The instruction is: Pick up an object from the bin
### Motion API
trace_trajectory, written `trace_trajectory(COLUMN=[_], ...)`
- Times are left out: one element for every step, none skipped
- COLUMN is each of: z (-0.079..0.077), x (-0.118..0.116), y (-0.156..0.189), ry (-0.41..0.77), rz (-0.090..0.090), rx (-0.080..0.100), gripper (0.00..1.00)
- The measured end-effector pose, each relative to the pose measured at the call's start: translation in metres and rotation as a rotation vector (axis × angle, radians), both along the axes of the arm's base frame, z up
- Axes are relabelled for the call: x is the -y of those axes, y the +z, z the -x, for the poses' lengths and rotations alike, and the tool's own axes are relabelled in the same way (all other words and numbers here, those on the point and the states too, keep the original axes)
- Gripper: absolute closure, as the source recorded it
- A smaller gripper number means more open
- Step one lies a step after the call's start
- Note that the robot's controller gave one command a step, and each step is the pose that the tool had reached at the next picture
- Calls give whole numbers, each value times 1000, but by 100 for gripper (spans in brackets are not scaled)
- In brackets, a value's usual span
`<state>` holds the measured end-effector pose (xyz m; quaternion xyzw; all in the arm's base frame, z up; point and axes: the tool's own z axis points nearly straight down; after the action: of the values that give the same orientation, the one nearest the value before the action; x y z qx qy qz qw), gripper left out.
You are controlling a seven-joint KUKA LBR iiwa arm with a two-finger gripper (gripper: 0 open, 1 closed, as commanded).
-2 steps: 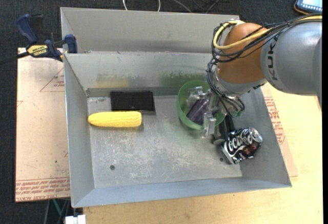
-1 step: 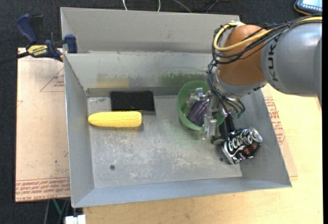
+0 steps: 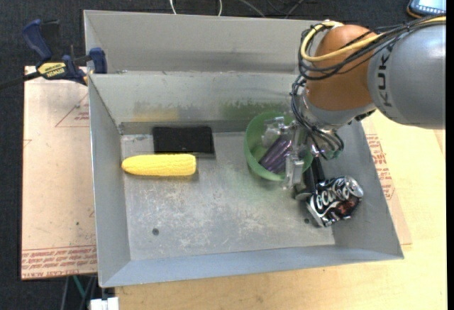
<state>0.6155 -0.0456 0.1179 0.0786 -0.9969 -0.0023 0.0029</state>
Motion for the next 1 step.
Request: trace_trajectory(z=[7], x=[-49], y=[-14], ry=[183], rz=[-4], rx=[-1], gripper=[0])
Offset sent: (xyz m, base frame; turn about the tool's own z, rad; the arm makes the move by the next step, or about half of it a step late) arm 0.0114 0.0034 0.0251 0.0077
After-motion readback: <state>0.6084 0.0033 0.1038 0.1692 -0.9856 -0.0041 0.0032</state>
